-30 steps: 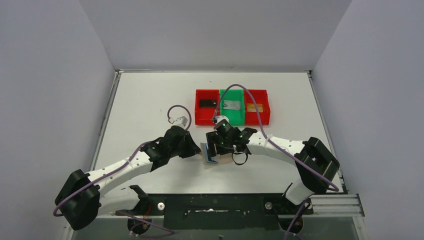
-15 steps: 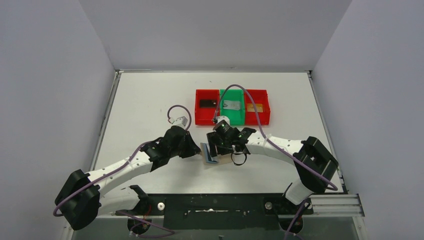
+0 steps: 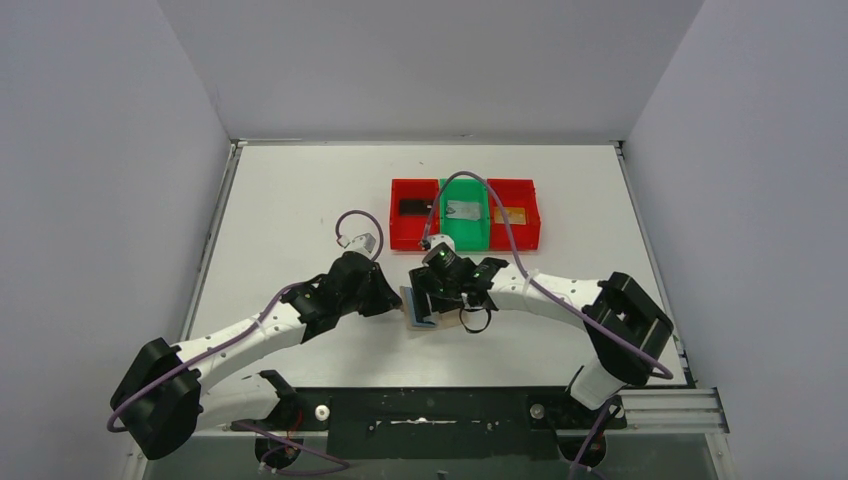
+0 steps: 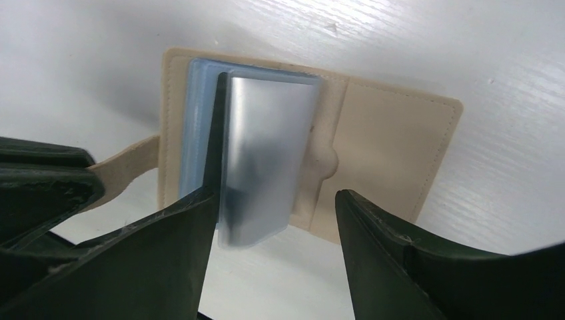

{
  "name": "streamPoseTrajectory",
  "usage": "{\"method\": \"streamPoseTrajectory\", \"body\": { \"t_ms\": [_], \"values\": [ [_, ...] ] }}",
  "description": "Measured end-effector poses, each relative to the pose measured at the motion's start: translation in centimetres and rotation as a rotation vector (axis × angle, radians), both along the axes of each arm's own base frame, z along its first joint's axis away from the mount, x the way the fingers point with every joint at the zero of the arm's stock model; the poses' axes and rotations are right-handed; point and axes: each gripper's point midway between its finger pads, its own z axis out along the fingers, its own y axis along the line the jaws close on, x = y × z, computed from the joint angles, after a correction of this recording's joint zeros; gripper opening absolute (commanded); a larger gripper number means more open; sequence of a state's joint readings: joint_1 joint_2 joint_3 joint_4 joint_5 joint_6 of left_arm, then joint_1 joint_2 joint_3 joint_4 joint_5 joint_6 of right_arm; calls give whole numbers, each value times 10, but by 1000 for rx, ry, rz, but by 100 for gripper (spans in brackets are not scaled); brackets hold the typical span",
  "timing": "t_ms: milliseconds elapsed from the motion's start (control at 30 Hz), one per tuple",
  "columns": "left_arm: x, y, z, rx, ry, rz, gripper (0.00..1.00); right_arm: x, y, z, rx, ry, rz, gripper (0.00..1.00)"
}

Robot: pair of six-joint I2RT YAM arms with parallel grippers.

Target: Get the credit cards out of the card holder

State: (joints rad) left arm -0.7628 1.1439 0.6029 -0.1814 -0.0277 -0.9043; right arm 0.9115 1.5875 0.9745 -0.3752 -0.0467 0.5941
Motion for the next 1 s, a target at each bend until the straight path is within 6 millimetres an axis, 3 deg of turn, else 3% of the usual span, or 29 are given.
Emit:
{"method": "streamPoseTrajectory", "body": {
  "t_ms": [400,533,667,767,1000],
  "values": [
    [0,0,0,0,0,-1,0,13,-32,-10,-141,-52,-117,58],
    [0,0,0,0,2,-3,0,19,-41,-10,-158,-60,-155,52],
    [-1,0,-3,6,7,-4,0,25,-48,-13,-180,-68,-180,39],
    [-1,0,-6,15,15,-4,11,27,-51,-21,-202,-61,-184,29],
    [2,3,-8,24,15,16,49,25,-53,-39,-229,-37,-186,25]
  ]
}}
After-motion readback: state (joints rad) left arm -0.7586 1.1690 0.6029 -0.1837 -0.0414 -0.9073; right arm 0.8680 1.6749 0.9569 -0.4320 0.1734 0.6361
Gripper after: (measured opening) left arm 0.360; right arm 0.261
